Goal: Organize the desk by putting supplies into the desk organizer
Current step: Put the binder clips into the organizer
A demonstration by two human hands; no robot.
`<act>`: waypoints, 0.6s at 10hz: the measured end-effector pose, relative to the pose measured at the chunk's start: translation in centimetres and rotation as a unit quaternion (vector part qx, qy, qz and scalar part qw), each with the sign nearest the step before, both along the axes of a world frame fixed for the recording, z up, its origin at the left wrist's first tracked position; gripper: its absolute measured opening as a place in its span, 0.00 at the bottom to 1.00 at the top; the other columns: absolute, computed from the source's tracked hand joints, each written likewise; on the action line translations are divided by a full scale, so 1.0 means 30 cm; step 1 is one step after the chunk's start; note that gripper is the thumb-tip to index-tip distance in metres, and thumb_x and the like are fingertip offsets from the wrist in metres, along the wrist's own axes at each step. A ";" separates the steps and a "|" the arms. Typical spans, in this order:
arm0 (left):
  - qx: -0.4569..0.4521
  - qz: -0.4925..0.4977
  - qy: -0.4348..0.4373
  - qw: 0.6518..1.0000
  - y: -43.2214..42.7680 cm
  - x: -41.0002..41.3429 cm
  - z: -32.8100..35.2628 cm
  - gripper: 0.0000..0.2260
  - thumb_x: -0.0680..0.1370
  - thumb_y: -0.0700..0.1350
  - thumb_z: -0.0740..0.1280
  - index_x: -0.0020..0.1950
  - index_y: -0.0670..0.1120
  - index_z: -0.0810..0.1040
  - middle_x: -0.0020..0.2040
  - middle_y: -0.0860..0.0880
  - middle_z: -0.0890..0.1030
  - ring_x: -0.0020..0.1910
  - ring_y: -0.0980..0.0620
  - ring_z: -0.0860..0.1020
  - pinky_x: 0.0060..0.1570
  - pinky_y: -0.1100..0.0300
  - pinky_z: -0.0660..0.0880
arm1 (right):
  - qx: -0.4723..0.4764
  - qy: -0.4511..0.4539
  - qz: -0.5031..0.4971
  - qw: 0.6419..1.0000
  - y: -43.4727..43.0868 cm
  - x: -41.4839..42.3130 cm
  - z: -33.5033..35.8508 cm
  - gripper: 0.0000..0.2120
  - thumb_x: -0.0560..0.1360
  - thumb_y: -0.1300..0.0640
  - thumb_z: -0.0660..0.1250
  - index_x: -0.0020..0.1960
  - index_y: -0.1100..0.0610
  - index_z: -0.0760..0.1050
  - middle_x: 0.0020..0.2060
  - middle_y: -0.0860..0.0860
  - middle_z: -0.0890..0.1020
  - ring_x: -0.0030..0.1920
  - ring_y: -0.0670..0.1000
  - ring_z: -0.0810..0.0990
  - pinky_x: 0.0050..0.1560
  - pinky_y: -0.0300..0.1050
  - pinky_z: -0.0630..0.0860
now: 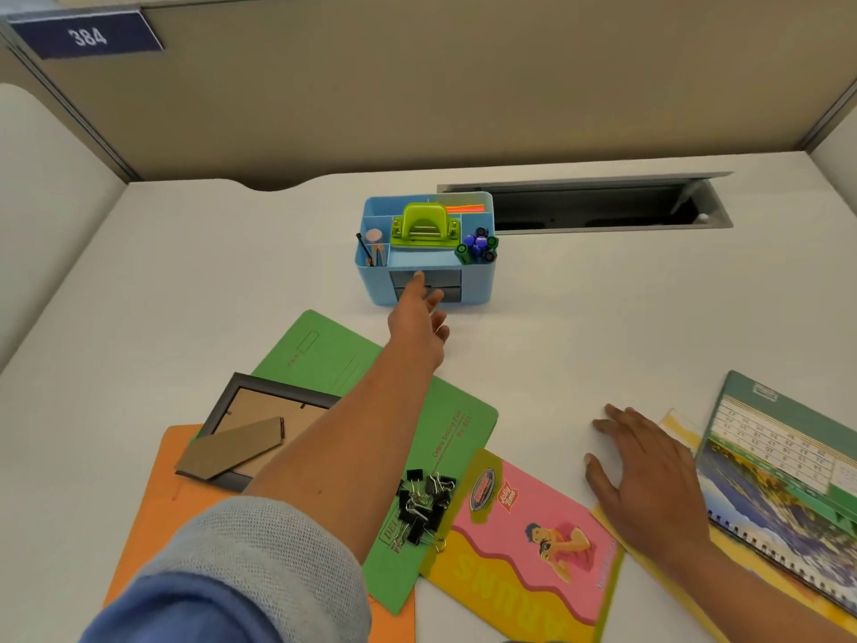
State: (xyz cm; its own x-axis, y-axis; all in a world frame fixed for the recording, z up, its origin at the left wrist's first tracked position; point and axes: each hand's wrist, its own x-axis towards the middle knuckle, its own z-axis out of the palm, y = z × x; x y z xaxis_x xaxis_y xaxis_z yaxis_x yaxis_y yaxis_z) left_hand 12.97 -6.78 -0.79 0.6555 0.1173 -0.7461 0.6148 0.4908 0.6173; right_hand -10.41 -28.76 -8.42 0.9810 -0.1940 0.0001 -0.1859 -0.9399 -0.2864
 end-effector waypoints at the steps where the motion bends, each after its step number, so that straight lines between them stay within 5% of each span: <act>1: -0.035 0.004 0.005 0.999 -0.008 0.013 0.010 0.19 0.74 0.58 0.70 0.59 0.47 0.78 0.48 0.52 0.81 0.31 0.56 0.71 0.30 0.62 0.67 | 0.004 0.001 -0.002 1.000 0.001 0.002 0.000 0.25 0.75 0.39 0.54 0.66 0.48 0.72 0.70 0.45 0.72 0.72 0.50 0.66 0.68 0.52 0.62; 6: -0.074 0.025 0.010 0.997 -0.017 0.031 -0.008 0.16 0.71 0.57 0.73 0.49 0.47 0.79 0.44 0.53 0.81 0.34 0.56 0.74 0.33 0.61 0.69 | 0.012 0.000 -0.008 1.000 0.007 0.006 0.003 0.25 0.74 0.39 0.55 0.66 0.49 0.72 0.70 0.47 0.72 0.72 0.51 0.66 0.67 0.56 0.64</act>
